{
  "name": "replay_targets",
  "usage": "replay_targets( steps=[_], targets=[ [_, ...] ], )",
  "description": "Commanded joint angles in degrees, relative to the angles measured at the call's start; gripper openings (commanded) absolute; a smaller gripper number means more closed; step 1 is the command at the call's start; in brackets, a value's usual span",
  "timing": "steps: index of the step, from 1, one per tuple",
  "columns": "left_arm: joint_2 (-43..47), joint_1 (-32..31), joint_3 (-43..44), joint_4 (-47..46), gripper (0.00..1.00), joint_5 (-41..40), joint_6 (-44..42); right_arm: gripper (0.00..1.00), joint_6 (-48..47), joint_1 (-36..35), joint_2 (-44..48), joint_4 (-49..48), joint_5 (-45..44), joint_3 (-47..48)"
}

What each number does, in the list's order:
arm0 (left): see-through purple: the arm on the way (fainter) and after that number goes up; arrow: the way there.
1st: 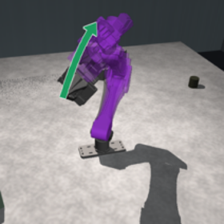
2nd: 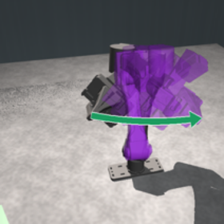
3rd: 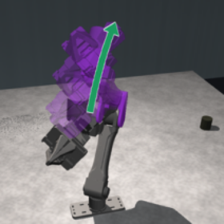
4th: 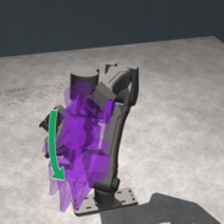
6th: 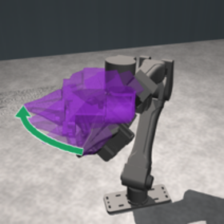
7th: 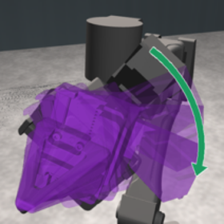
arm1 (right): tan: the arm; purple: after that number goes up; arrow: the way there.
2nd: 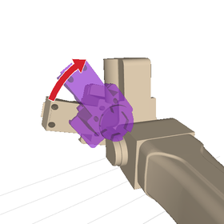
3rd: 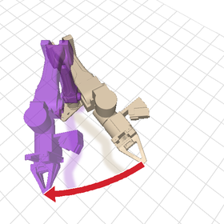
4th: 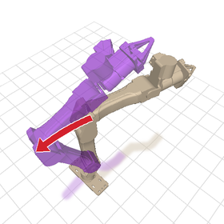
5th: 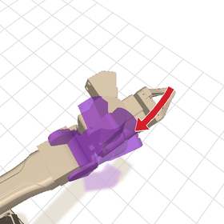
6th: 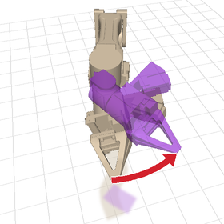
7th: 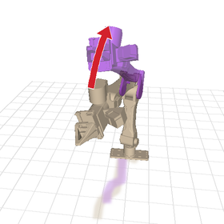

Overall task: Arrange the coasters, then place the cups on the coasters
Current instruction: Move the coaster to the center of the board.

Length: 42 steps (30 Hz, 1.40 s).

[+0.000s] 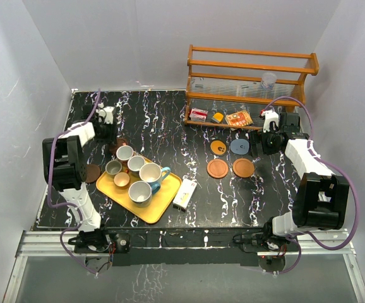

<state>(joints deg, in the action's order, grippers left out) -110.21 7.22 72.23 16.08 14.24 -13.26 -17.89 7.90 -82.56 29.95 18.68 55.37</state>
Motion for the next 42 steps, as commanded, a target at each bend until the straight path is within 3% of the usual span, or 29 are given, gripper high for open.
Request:
replay_targets(
  steps=[1,17,33,42],
  targets=[
    [-3.21,-7.58,-0.65,3.36,0.37,1.87,2.88,0.98,-0.47,0.21,0.74,-0.69,0.74,2.4],
    [-14.58,-23.07,13.67,6.44,0.35,1.63,3.23,0.98,-0.43,0.27,1.09,-0.82,0.23,2.12],
    [-17.67,-35.52,16.72,8.78,0.35,1.91,0.85,0.98,-0.57,0.26,0.91,-0.86,-0.21,2.15],
    [-15.61,-42.02,13.0,9.72,0.34,-0.52,-1.73,0.98,-0.57,0.24,1.02,-0.86,-0.37,2.17]
  ],
)
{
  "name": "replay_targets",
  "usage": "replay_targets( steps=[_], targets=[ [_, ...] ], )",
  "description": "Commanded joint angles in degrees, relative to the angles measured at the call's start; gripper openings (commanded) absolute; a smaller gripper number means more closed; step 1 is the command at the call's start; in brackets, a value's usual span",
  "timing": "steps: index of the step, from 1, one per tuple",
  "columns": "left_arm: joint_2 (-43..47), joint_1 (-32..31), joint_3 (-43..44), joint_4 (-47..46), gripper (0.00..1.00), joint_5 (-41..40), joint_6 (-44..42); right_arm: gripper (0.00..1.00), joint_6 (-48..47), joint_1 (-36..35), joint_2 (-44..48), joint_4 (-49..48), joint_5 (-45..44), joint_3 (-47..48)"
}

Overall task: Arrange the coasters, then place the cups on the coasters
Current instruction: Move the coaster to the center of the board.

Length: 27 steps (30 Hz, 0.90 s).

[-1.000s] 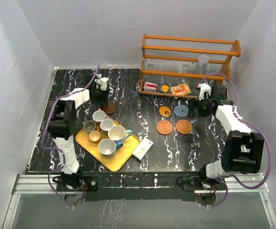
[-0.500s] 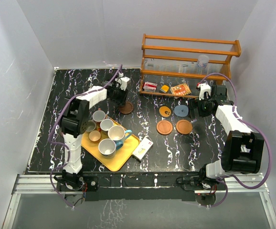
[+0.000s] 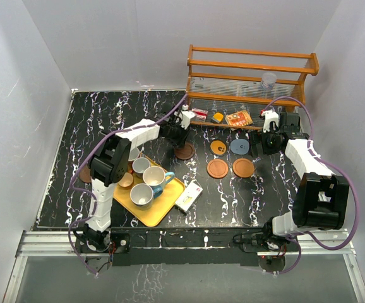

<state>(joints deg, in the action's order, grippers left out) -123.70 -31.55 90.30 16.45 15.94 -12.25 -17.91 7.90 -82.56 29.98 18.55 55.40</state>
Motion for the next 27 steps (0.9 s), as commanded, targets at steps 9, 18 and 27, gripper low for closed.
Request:
replay_targets(
  steps=[9,18,27],
  targets=[
    [1.59,-8.58,-11.51,11.66,0.33,-3.2,-5.54,0.98,-0.54,0.27,1.13,-0.97,-0.42,2.03],
    [4.91,-12.85,-15.4,12.42,0.31,-1.52,-5.86,0.98,-0.52,0.29,1.27,-0.95,-0.62,1.97],
    [7.64,-15.34,-18.5,11.97,0.3,-0.85,-4.8,0.98,-0.58,0.46,1.53,-1.15,-1.06,1.87]
  ],
)
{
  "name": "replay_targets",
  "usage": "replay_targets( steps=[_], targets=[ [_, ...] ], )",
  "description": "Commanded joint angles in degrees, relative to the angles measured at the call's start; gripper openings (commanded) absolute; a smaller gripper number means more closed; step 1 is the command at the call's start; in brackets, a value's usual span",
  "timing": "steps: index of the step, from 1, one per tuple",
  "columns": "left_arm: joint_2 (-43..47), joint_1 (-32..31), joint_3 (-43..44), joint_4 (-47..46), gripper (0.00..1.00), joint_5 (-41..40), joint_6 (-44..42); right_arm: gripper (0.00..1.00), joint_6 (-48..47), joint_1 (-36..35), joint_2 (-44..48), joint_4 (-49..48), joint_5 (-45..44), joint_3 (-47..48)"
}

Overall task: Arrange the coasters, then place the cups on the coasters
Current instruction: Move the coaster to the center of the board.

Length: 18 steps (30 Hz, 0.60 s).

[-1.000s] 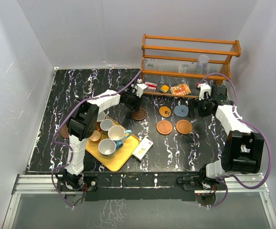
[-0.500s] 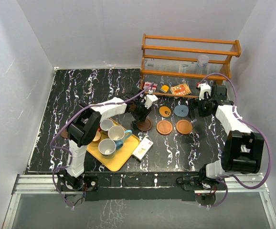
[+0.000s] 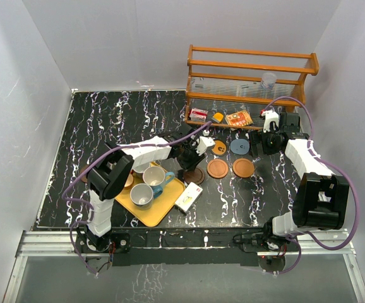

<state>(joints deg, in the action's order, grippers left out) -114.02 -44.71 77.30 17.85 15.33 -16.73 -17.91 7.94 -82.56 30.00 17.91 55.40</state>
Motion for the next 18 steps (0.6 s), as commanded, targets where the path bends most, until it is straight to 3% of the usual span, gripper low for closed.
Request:
replay_targets(
  steps=[1,18],
  targets=[
    [-1.74,-2.69,-5.88,10.27,0.3,-0.1,-0.29,0.98,-0.55,0.43,1.53,-1.15,-0.47,1.86],
    [-2.6,-12.24,-6.85,4.72,0.36,-3.35,-1.97,0.98,-0.2,1.47,2.32,-1.35,0.15,1.83]
  ],
)
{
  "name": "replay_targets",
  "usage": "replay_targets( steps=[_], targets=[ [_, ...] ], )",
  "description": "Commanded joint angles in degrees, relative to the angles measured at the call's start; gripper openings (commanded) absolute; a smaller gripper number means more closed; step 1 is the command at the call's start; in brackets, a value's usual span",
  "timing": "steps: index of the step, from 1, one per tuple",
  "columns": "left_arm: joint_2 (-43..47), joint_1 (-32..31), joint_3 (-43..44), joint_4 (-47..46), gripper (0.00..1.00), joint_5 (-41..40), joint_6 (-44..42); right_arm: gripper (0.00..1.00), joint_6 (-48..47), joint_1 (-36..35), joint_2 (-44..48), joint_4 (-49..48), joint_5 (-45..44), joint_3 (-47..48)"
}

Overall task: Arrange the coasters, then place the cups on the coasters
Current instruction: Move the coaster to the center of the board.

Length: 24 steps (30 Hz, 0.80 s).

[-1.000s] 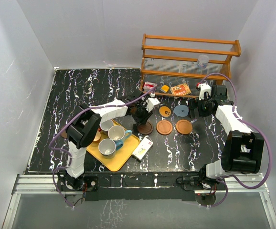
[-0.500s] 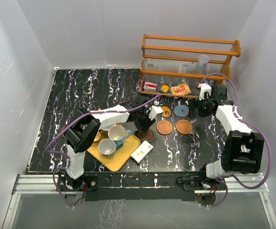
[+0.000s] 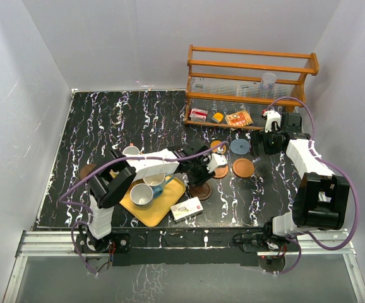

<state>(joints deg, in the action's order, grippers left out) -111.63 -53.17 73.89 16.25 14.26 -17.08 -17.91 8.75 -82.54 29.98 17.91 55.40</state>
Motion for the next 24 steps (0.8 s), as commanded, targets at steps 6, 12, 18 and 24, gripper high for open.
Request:
replay_targets(
  steps=[6,12,18,24],
  targets=[
    [-6.84,-7.59,-1.08,5.12,0.38,-4.0,-2.84,0.98,-0.17,1.14,2.39,-1.32,0.21,1.76],
    [-9.47,-11.3,2.5,3.98,0.38,-4.2,-3.04,0.98,-0.15,1.28,2.3,-1.41,-0.05,1.75],
    [-13.55,-12.48,7.4,1.2,0.38,-4.62,-1.95,0.98,0.62,2.15,3.12,-1.86,-0.45,1.8],
    [-17.79,-12.93,13.85,1.14,0.38,-3.83,-1.73,0.98,1.39,3.11,3.49,-2.17,-1.13,1.85]
  ],
)
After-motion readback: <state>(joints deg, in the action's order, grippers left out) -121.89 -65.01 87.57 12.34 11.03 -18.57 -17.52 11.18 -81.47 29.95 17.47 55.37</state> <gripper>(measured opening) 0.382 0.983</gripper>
